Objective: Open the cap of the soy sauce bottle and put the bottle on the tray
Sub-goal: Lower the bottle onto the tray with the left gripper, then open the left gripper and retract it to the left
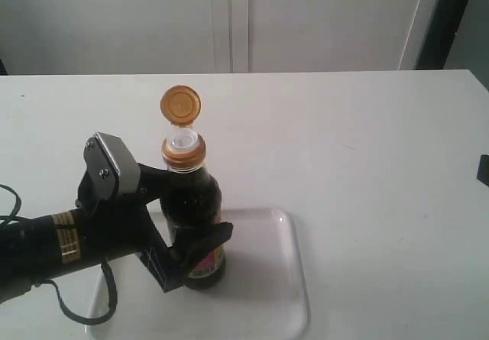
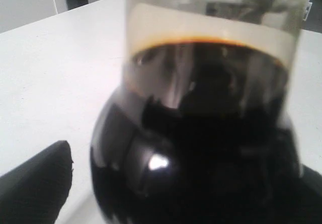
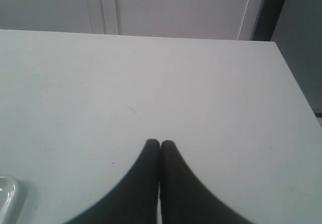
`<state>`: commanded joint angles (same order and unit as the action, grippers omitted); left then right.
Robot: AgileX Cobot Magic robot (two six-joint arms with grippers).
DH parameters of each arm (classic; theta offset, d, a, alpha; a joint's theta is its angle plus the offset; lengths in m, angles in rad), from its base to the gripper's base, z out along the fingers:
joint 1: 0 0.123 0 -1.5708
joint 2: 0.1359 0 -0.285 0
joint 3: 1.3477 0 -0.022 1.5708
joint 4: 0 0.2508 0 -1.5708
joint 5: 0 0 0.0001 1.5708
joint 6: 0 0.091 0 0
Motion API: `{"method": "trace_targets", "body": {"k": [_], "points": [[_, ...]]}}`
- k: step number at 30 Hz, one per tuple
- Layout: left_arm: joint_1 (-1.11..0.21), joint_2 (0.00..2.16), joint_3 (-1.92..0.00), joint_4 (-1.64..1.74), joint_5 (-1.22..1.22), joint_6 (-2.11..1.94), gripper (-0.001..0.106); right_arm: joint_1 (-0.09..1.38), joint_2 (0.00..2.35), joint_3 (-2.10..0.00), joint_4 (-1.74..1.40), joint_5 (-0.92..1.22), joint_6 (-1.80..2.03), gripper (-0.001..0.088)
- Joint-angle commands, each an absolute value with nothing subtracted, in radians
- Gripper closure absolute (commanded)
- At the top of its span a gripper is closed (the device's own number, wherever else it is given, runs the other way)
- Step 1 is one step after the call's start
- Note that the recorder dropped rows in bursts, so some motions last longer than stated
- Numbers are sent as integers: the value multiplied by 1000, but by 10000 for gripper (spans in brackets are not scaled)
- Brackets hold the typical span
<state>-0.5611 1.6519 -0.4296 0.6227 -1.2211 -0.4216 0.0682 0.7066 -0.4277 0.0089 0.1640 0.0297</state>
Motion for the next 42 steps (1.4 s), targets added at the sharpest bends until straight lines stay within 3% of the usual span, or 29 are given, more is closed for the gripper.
{"method": "trace_targets", "body": {"k": [32,35,38,42], "points": [[-561,1254,-480,498,-1221,-386,16,68,707,-428,0,117,25,868],[-561,1206,-488,479,-1221,-369,123,68,707,-428,0,75,20,868],[-561,1152,-492,448,-1221,-332,335,68,707,-430,0,21,20,868],[-561,1085,-499,372,-1204,-182,794,68,707,-451,0,14,-19,868]]}}
